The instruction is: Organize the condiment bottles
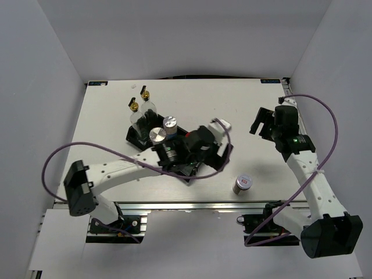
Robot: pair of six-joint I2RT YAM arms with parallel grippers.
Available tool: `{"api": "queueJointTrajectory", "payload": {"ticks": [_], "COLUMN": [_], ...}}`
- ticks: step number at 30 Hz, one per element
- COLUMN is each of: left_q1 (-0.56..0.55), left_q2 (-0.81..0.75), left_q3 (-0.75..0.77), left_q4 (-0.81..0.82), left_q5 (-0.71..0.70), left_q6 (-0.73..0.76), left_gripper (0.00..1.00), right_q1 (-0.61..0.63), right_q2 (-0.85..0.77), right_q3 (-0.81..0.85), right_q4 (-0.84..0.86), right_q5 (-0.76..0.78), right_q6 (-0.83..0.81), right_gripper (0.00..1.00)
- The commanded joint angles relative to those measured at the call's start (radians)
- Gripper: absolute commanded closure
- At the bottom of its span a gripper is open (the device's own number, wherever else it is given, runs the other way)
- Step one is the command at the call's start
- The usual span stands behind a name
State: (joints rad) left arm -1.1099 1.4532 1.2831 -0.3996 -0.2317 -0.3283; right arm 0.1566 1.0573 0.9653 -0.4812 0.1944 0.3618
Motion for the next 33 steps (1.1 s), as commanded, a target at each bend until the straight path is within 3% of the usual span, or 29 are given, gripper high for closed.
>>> {"api": "queueJointTrajectory", "payload": {"ticks": [1, 7, 17, 33], "left_q1": [-0.062, -0.114, -0.125, -0.159], "left_q2": [0.085, 0.242, 0.369, 0.529], "left_q3": [0.099, 0.174, 0.212, 0.328], "left_q4": [0.064, 0.051, 0.091, 0.007], "left_q5": [0.161, 0.225, 0.382, 0.341], "left_q6": [0.107, 0.163, 0.192, 0.239], "left_gripper": [0.02, 0.02, 0.02, 0.02], "right_q1": [-0.006, -0.009, -0.008, -0.008], "right_q2": [-0.045, -0.108, -0.201, -0.215], "right_q3": [0.006, -0.003, -0.051, -0.066], "right_q4": [-0.034, -0.053, -0.031, -0.02], "right_q5": [-0.029, -0.047, -0.135, -0.125], "right_q6": [-0.023, -0.052, -0.112, -0.118], "right_gripper": [0.1, 0.11, 0.11, 0.1]}}
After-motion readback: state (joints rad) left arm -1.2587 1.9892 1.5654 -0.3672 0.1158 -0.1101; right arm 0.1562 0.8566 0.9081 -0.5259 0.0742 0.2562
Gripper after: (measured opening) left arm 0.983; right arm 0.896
